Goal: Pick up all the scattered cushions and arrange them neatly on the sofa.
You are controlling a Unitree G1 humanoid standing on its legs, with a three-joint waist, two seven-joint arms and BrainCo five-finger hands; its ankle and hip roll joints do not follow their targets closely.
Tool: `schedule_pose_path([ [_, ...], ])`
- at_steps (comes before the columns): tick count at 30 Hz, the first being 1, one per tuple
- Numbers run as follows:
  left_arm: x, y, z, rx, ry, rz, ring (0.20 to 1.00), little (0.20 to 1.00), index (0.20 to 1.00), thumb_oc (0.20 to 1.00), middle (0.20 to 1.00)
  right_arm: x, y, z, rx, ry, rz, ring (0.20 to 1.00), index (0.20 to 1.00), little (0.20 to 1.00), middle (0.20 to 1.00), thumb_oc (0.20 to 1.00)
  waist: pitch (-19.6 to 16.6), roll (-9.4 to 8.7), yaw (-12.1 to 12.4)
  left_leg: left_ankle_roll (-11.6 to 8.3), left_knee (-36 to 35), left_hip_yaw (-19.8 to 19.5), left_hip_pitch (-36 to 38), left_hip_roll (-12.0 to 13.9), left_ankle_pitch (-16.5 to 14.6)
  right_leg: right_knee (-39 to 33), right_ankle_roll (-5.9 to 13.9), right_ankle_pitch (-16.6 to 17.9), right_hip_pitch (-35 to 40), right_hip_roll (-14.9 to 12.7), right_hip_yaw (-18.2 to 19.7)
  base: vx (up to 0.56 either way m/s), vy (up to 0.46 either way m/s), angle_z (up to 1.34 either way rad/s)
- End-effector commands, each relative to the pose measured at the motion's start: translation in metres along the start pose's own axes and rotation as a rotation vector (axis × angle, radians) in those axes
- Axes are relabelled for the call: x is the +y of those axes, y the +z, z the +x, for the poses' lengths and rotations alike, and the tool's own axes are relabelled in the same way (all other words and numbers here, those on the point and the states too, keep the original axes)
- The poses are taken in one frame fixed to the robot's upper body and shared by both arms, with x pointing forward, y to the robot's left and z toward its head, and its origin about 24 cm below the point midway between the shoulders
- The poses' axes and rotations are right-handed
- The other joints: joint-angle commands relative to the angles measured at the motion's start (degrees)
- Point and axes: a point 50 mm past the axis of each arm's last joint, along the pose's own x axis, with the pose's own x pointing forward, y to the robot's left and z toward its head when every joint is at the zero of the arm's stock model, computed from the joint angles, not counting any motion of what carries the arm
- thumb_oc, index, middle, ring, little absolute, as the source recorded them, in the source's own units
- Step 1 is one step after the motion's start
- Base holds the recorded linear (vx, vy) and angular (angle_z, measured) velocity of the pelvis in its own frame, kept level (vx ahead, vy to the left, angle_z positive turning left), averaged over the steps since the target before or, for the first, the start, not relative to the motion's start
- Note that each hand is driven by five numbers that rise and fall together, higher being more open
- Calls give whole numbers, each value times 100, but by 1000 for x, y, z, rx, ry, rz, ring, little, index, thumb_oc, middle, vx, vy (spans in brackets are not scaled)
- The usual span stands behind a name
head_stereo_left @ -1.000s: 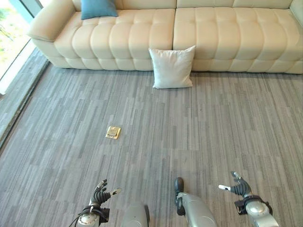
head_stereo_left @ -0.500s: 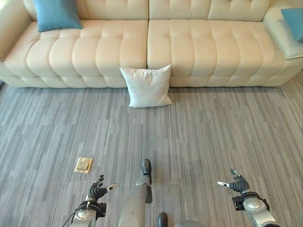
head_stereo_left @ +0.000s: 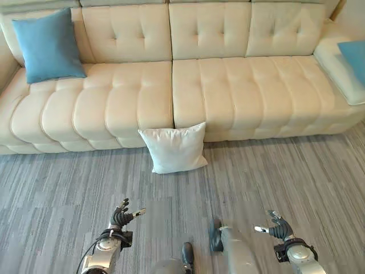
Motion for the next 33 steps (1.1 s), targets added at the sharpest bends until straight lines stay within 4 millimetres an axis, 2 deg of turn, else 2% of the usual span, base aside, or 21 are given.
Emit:
schedule_pose_path([
  [1, 4, 0, -6, -49, -10, 54, 1000, 1000, 1000, 1000, 1000, -24, 6, 3, -24, -81, 6, 1000, 1000, 1000, 1000, 1000, -50, -131, -68, -725, 961, 434, -470, 288, -225, -62, 295, 467, 972, 48, 240, 269, -73, 122],
  [2, 4, -1, -8, -53, -22, 57, 1000, 1000, 1000, 1000, 1000, -25, 3, 1, -20, -86, 20, 1000, 1000, 1000, 1000, 1000, -112, -163, -73, -795, 1335, 510, -545, 354, -160, -207, 260, 501, 1085, 9, 215, 254, -93, 105],
  [3, 1, -4, -10, -47, -38, 44, 1000, 1000, 1000, 1000, 1000, -27, 2, 1, -21, -92, 25, 1000, 1000, 1000, 1000, 1000, -135, -192, -7, -942, 2238, 759, -838, 545, 6, -349, 44, 388, 1483, 48, 150, 314, -118, 108],
  [5, 1, -6, -10, -39, -39, 47, 1000, 1000, 1000, 1000, 1000, -28, 3, 1, -20, -99, 30, 1000, 1000, 1000, 1000, 1000, -163, -215, 10, -986, 2478, 839, -959, 635, 108, -421, -14, 320, 1591, 74, 130, 202, -59, 44],
  [6, 1, -11, -11, -13, -45, 52, 1000, 1000, 1000, 1000, 1000, -29, -2, 0, -3, -102, 31, 1000, 1000, 1000, 1000, 1000, -179, -208, 44, -979, 2419, 1090, -1061, 1082, -42, -423, -65, 34, 1834, 94, 54, 167, 13, 4],
  [8, 3, -11, -11, -13, -39, 61, 1000, 1000, 1000, 1000, 1000, -30, 0, 0, -12, -106, 30, 1000, 1000, 1000, 1000, 1000, -169, -288, 118, -809, 2046, 1162, -1306, 1215, -144, -437, -92, -36, 1910, 35, 64, 171, 49, -6],
  [9, 3, -11, -11, -13, -39, 61, 1000, 1000, 1000, 1000, 1000, -30, 0, 0, -12, -105, 30, 1000, 1000, 1000, 1000, 1000, -168, -289, 118, -807, 2044, 1163, -1304, 1213, -145, -433, -90, -39, 1910, 32, 65, 202, 93, -13],
  [10, 4, -8, -10, -20, -36, 62, 1000, 1000, 1000, 1000, 1000, -30, 0, 0, -8, -111, 29, 1000, 1000, 1000, 1000, 1000, -178, -285, 165, -852, 1560, 1008, -1406, 1324, 56, -411, -109, -154, 1975, 67, 117, 118, 60, -18],
  [11, 4, -9, -10, -20, -36, 62, 1000, 1000, 1000, 1000, 1000, -30, 0, 0, -8, -110, 29, 1000, 1000, 1000, 1000, 1000, -177, -289, 164, -852, 1548, 1009, -1398, 1318, 63, -410, -109, -156, 1978, 64, 116, 212, 123, -15],
  [13, 8, -5, -9, -29, -15, 55, 1000, 1000, 1000, 1000, 1000, -31, -3, 0, 6, -120, 18, 1000, 1000, 1000, 1000, 1000, -152, -238, 254, -1075, 946, 719, -1695, 1530, 720, -443, -100, -324, 2198, 141, 186, 284, 200, -14],
  [14, 9, -5, -9, -29, -7, 46, 1000, 1000, 1000, 1000, 1000, -32, -2, 0, 7, -125, 20, 1000, 1000, 1000, 1000, 1000, -148, -234, 270, -1117, 880, 691, -1810, 1582, 841, -479, -91, -367, 2295, 136, 215, 239, 175, -13],
  [18, 13, -6, -9, -25, -1, 46, 1000, 1000, 1000, 1000, 1000, -32, -5, -1, 16, -122, 25, 1000, 1000, 1000, 1000, 1000, -224, -183, 283, -1121, 857, 771, -1823, 1576, 794, -422, -19, -458, 2423, 61, 296, 259, 245, -29],
  [21, 18, -3, -8, -31, 8, 65, 1000, 1000, 1000, 1000, 1000, -29, 1, 1, -6, -112, 17, 1000, 1000, 1000, 1000, 1000, -290, -203, 322, -984, 1129, 772, -1877, 1383, 547, -202, 84, -473, 2449, -162, 417, 272, 294, -24],
  [22, 25, 4, -6, -55, 30, 74, 1000, 1000, 1000, 1000, 1000, -25, 5, 2, -17, -102, 15, 1000, 1000, 1000, 1000, 1000, -286, -250, 346, -819, 1207, 848, -1792, 1240, 315, 331, 177, -268, 2254, -359, 476, 233, 279, -11],
  [23, 25, 4, -6, -55, 31, 74, 1000, 1000, 1000, 1000, 1000, -25, 5, 2, -17, -102, 15, 1000, 1000, 1000, 1000, 1000, -288, -253, 351, -817, 1210, 854, -1795, 1238, 311, 340, 180, -272, 2246, -363, 483, 218, 301, -21],
  [26, 34, 13, -4, -79, 66, 80, 1000, 1000, 1000, 1000, 1000, -20, 20, 7, -57, -79, 1, 1000, 1000, 1000, 1000, 1000, -174, -239, 359, -533, 1255, 1053, -1491, 1042, 0, 1290, 238, 249, 1808, -661, 533, 200, 298, -21],
  [27, 37, 12, -4, -72, 81, 79, 1000, 1000, 1000, 1000, 1000, -17, 24, 9, -70, -71, -8, 1000, 1000, 1000, 1000, 1000, -104, -171, 376, -422, 1241, 1177, -1313, 983, -130, 1738, 220, 429, 1579, -864, 321, 179, 285, -24],
  [29, 37, 6, -6, -54, 83, 64, 1000, 1000, 1000, 1000, 1000, -16, 22, 8, -66, -62, -12, 1000, 1000, 1000, 1000, 1000, -101, -134, 356, -426, 1111, 1135, -1016, 872, -290, 1901, 244, 294, 1470, -888, 229, 229, 191, -35],
  [30, 37, 7, -6, -56, 84, 64, 1000, 1000, 1000, 1000, 1000, -16, 23, 9, -67, -63, -11, 1000, 1000, 1000, 1000, 1000, -102, -125, 361, -392, 1086, 1194, -1068, 899, -165, 1836, 168, 396, 1437, -874, 172, 316, 156, -24],
  [31, 37, 0, -7, -32, 86, 51, 1000, 1000, 1000, 1000, 1000, -18, 22, 9, -63, -63, -13, 1000, 1000, 1000, 1000, 1000, -122, -96, 317, -411, 855, 1156, -872, 795, -162, 1514, 159, 293, 1335, -720, 40, 257, 75, 0],
  [33, 36, -7, -8, -4, 86, 45, 1000, 1000, 1000, 1000, 1000, -20, 24, 9, -70, -70, -21, 1000, 1000, 1000, 1000, 1000, -103, -80, 289, -460, 684, 1109, -609, 715, -322, 1087, 256, 145, 1195, -651, -201, 326, 45, -5],
])
